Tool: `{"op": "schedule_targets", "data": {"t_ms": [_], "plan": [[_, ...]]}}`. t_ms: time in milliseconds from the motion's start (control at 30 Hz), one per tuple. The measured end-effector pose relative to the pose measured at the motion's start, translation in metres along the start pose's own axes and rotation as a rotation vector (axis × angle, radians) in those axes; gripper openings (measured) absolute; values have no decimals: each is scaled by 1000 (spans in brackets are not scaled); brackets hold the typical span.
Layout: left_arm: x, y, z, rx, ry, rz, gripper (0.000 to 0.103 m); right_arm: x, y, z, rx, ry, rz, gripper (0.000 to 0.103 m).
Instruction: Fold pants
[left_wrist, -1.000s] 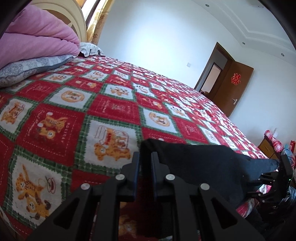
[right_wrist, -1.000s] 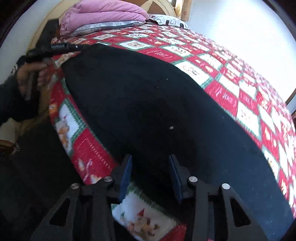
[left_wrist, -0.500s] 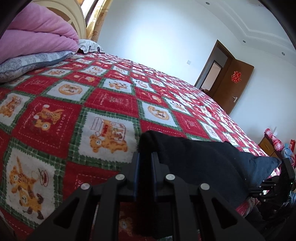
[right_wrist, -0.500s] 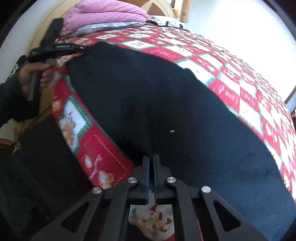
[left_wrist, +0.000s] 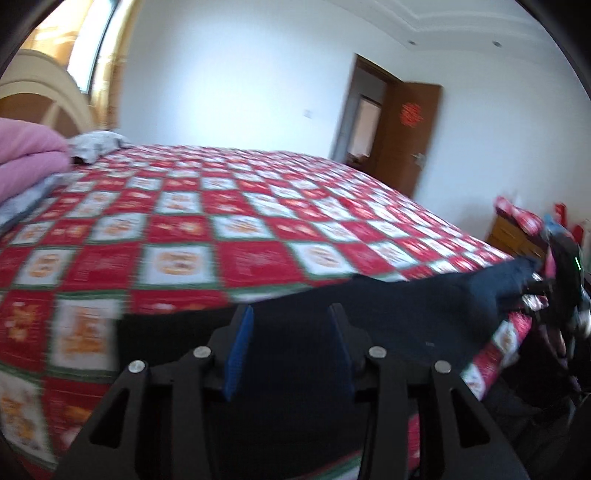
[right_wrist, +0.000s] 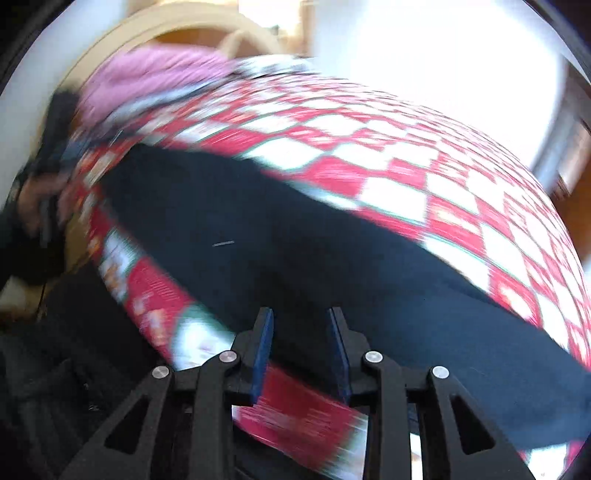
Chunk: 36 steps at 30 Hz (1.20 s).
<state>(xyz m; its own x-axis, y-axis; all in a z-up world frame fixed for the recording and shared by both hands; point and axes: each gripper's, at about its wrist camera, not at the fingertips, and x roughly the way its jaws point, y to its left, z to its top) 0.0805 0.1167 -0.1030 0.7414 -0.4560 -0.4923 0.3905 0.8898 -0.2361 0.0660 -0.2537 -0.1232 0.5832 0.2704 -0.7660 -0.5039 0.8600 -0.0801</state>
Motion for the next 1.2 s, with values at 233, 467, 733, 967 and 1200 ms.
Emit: {"op": "schedule_targets", "data": {"t_ms": [233, 467, 733, 967, 1200], "plan": [[46, -56, -22, 60, 114, -108, 47, -96, -179, -55, 586, -117, -273, 32], [61, -61, -27, 37, 124, -124, 47, -180, -277, -140, 974, -169, -490, 34], [58, -58, -28, 40, 96, -132, 47, -161, -302, -152, 1126, -212, -323, 38], [60, -52, -30, 39, 88, -138, 47, -138, -315, -115, 1092, -208, -332, 3], [60, -51, -32, 40, 77, -141, 47, -170, -306, -12, 904, -417, -267, 2]]}}
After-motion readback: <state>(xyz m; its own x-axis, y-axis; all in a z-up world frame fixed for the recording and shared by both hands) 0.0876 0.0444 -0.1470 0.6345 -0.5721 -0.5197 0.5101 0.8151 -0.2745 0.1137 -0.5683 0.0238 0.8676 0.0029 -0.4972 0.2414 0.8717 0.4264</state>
